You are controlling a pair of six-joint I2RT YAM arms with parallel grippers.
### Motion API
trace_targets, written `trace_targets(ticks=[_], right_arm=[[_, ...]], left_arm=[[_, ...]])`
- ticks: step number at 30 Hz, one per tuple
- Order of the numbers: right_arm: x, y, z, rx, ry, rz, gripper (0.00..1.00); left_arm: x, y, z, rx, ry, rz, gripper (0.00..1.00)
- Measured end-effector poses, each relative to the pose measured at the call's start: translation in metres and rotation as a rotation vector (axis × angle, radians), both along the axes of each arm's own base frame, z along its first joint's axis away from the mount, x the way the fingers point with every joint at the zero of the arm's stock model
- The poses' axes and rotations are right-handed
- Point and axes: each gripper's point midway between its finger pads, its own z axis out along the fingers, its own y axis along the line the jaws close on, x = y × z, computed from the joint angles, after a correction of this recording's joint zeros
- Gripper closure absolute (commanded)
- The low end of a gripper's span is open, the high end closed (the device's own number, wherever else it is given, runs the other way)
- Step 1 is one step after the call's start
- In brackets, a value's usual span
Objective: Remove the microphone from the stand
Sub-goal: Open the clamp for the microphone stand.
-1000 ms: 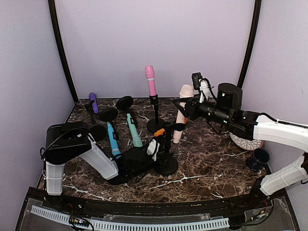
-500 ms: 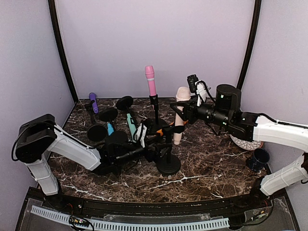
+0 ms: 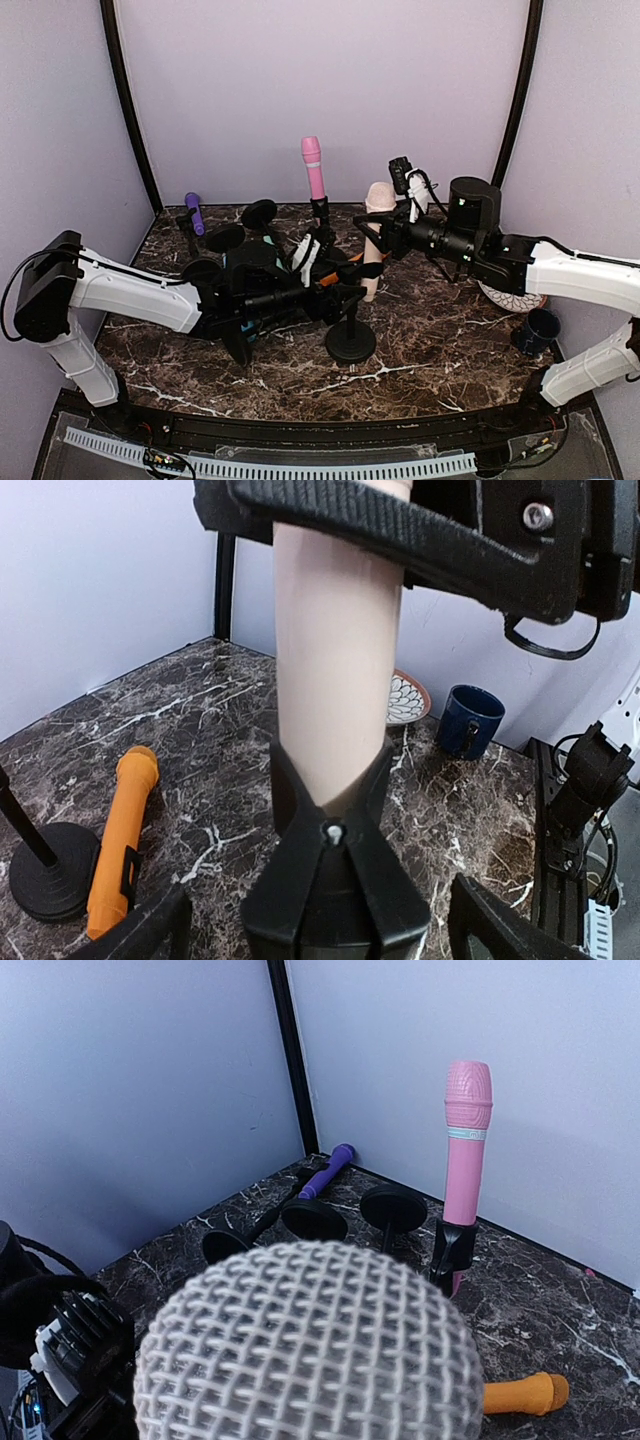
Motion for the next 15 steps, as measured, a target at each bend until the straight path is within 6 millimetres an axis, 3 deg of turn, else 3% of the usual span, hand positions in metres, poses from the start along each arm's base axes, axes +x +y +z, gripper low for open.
trace_targets(ticks=[5, 15], right_arm=[[-0.0003, 0.0002, -0.0001, -0.002, -0.002, 0.003, 0.78], [-0.0031, 0.0022, 0.0000, 0.000, 0.000, 0.022, 0.78]], left_arm=[[0.0000, 0.0015, -0.0063, 0.030, 0.001, -0.011, 0.20], [0.0010, 0.0055, 0.0004, 0.041, -0.003, -0.068, 0.14]])
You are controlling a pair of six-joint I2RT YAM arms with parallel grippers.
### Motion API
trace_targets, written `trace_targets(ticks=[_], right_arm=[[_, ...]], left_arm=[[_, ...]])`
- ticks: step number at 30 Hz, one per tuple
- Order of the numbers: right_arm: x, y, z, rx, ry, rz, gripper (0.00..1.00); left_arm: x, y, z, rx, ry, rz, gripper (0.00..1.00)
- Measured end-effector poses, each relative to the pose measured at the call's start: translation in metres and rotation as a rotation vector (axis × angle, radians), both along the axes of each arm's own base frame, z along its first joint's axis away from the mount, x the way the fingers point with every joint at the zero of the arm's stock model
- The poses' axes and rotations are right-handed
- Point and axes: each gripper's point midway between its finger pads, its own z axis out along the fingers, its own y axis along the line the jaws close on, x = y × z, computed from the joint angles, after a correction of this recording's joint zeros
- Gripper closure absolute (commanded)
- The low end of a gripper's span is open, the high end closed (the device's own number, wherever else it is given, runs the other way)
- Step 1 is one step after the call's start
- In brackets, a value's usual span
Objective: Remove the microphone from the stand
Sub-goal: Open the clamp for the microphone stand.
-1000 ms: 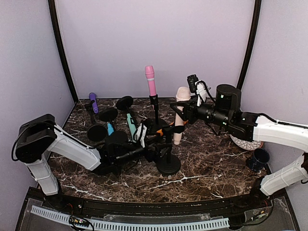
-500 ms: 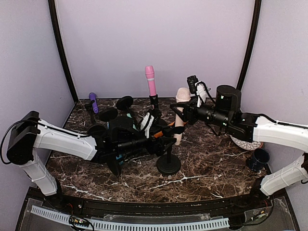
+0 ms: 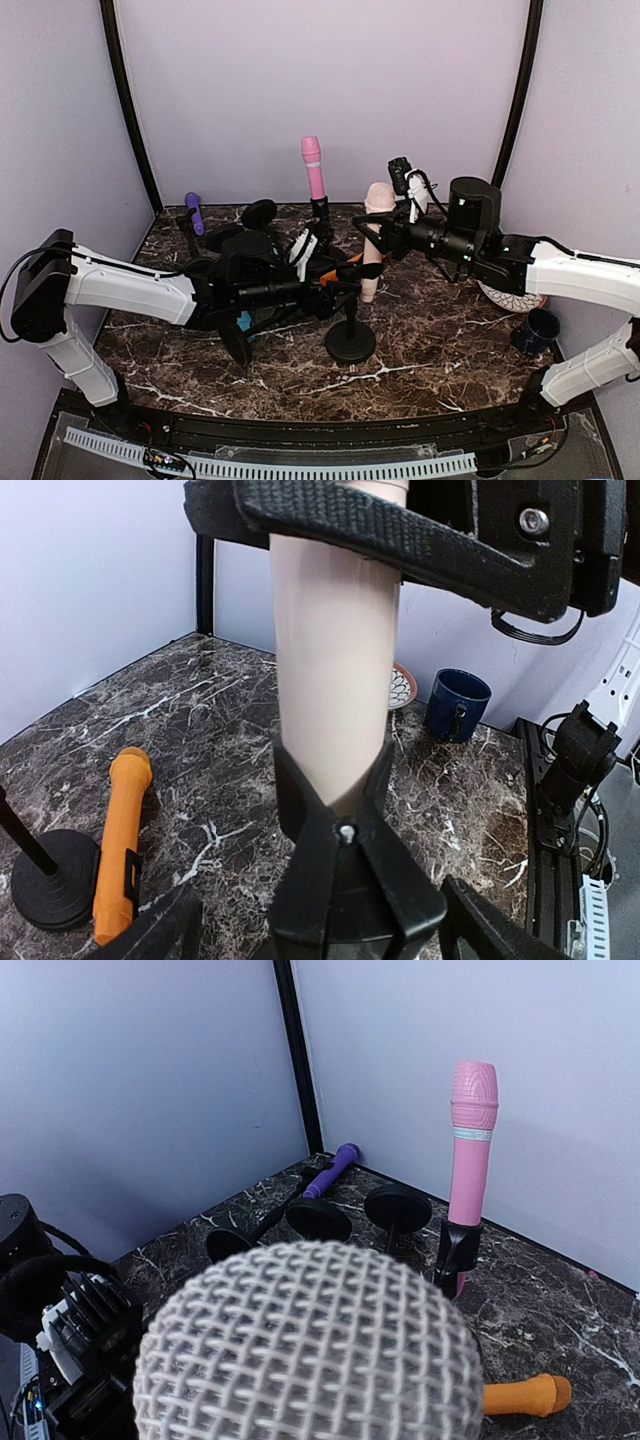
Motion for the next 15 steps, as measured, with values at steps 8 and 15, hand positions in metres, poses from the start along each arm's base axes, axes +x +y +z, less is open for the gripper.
trace_targets(ticks=[8, 15], right_arm=[[-0.002, 0.001, 0.000, 0.001, 0.002, 0.012, 0.78], [-0.002, 0.002, -0.001, 0.000, 0.002, 0.014, 0.78]], left_arm=[[0.005, -0.001, 0.008, 0.010, -0.025, 0.003, 0.15], [0.005, -0.002, 0.010, 0.016, -0.049, -0.001, 0.35]])
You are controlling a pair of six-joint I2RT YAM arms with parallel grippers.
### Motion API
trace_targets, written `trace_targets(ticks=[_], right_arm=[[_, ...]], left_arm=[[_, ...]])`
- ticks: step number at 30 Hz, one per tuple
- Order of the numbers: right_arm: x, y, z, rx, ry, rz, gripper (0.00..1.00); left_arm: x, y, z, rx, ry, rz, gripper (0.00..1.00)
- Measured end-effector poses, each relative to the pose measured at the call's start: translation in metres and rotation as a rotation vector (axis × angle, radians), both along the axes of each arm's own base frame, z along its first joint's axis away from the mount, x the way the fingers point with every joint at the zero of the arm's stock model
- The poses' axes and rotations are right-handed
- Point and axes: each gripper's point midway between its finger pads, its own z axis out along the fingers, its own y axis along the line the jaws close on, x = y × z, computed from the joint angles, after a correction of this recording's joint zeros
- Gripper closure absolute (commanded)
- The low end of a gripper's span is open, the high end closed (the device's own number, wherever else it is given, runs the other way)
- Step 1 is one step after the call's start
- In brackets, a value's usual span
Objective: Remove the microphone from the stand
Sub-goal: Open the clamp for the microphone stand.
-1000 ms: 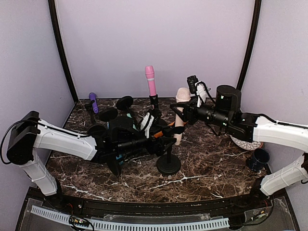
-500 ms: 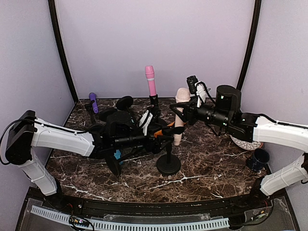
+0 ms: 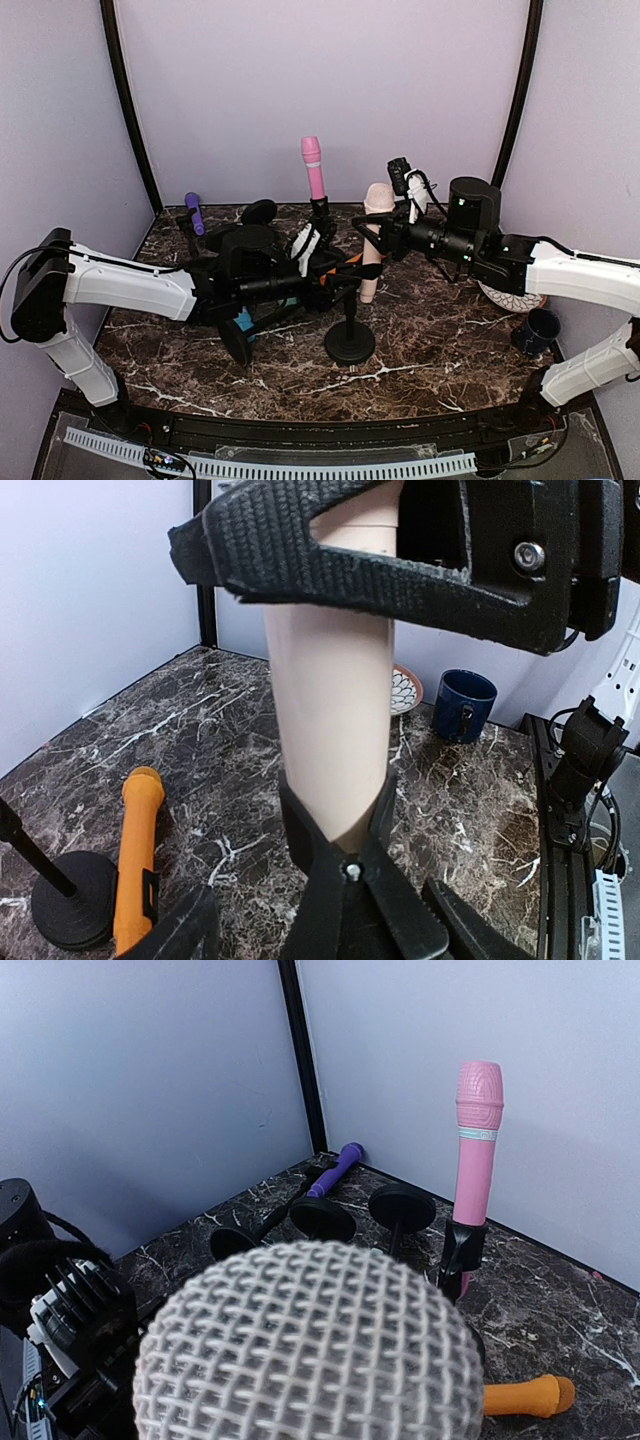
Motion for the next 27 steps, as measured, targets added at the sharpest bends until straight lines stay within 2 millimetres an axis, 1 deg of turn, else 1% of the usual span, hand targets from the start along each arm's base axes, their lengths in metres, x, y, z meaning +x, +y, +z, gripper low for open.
trace_targets(ticks=[1, 4, 5, 6, 7, 8, 9, 10, 11, 12, 18, 23, 27], right_arm=[[0.000, 0.000, 0.000, 0.000, 0.000, 0.000, 0.79], [0.000, 0.000, 0.000, 0.000, 0.000, -0.001, 0.79], [0.000, 0.000, 0.000, 0.000, 0.001, 0.000, 0.79], [0.000, 0.000, 0.000, 0.000, 0.001, -0.001, 0.79], [0.000, 0.000, 0.000, 0.000, 0.001, -0.001, 0.79], [0.000, 0.000, 0.000, 0.000, 0.000, -0.001, 0.80], [0.000, 0.000, 0.000, 0.000, 0.000, -0.002, 0.80], [0.001, 0.000, -0.001, -0.001, 0.001, -0.004, 0.80], [0.001, 0.000, -0.001, -0.004, 0.003, -0.005, 0.80], [0.001, -0.001, -0.003, -0.007, 0.005, -0.007, 0.80], [0.004, -0.002, -0.003, -0.011, 0.005, -0.025, 0.81], [0.009, -0.007, -0.004, -0.017, 0.006, -0.063, 0.81], [0.015, -0.015, -0.009, -0.040, 0.017, -0.124, 0.82]], left_arm=[[0.000, 0.000, 0.000, 0.000, -0.002, -0.002, 0.37], [-0.002, -0.001, 0.001, 0.000, -0.007, -0.013, 0.53], [-0.003, -0.001, 0.001, 0.000, -0.008, -0.016, 0.56], [-0.004, -0.001, 0.002, -0.001, -0.008, -0.023, 0.61], [-0.005, -0.001, 0.003, -0.002, -0.011, -0.028, 0.63], [-0.006, -0.001, 0.003, -0.003, -0.009, -0.031, 0.68], [-0.007, -0.001, 0.004, -0.002, -0.012, -0.036, 0.70], [-0.007, -0.001, 0.004, -0.002, -0.012, -0.039, 0.75], [-0.008, -0.001, 0.003, -0.001, -0.013, -0.041, 0.77], [-0.008, -0.001, 0.003, -0.001, -0.013, -0.044, 0.82], [-0.009, 0.001, 0.002, -0.001, -0.016, -0.044, 0.90], [-0.010, 0.003, 0.002, -0.002, -0.016, -0.043, 0.92], [-0.010, 0.004, 0.002, -0.003, -0.018, -0.039, 0.93]])
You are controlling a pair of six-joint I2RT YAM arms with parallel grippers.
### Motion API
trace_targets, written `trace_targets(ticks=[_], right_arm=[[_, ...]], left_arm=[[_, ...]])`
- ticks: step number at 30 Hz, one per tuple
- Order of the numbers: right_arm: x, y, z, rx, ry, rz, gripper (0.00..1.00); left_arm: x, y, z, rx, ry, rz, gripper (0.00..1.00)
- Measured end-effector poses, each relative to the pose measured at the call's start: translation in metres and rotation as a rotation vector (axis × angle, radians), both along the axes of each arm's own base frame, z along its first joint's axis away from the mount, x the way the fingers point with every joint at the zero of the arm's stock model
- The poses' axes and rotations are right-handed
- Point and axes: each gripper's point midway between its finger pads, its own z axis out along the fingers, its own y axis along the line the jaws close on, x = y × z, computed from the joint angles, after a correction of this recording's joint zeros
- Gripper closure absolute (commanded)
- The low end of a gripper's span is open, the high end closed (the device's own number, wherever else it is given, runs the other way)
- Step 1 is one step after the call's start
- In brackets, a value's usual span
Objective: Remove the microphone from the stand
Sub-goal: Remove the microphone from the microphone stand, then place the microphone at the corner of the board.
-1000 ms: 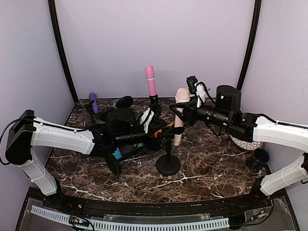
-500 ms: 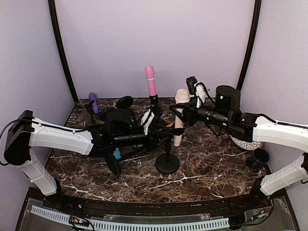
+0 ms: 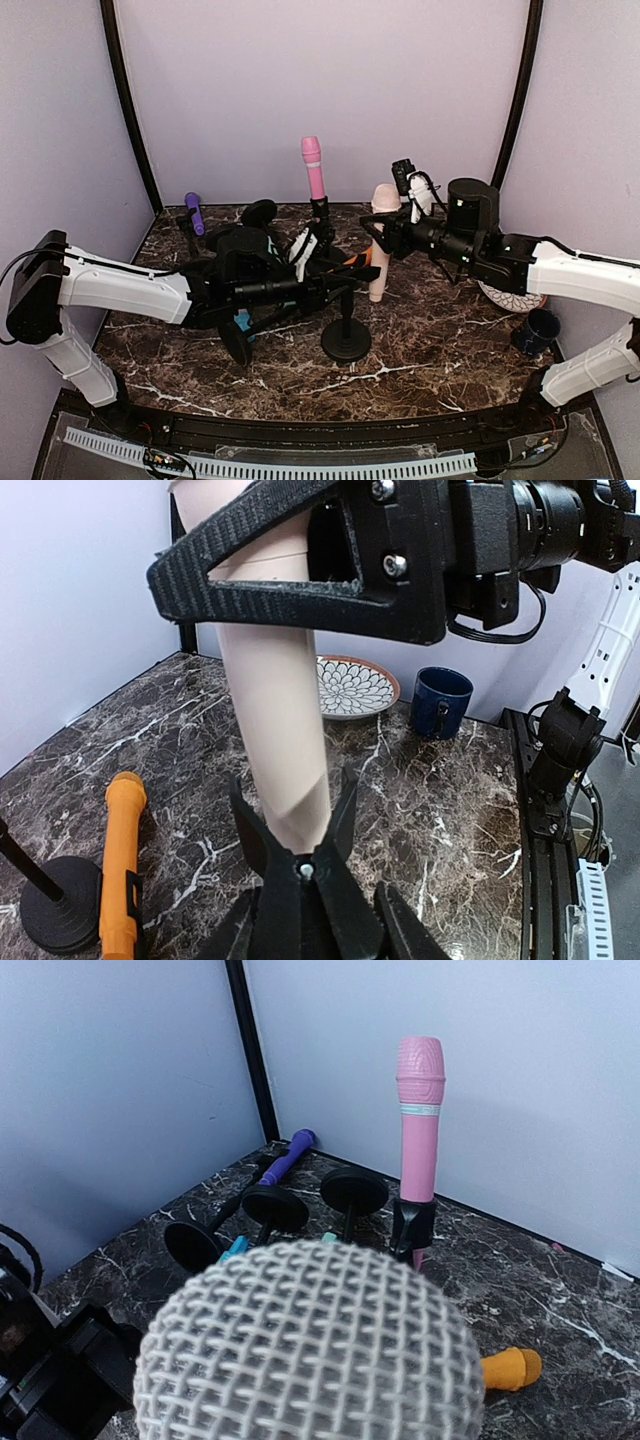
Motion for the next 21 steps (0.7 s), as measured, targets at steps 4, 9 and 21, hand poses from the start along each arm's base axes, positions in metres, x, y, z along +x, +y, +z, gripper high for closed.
trace_targets(ticks=[4, 9, 21], right_arm=[[0.007, -0.015, -0.004, -0.039, 0.014, -0.083, 0.82], [0.020, -0.047, -0.005, -0.072, 0.039, -0.202, 0.82], [0.027, -0.107, -0.035, -0.095, 0.204, -0.389, 0.82]], left_arm=[[0.000, 0.001, 0.000, -0.008, -0.004, 0.005, 0.94], [0.002, -0.001, -0.001, -0.021, -0.007, 0.008, 0.95], [0.022, -0.038, 0.001, -0.070, -0.017, -0.007, 0.96]])
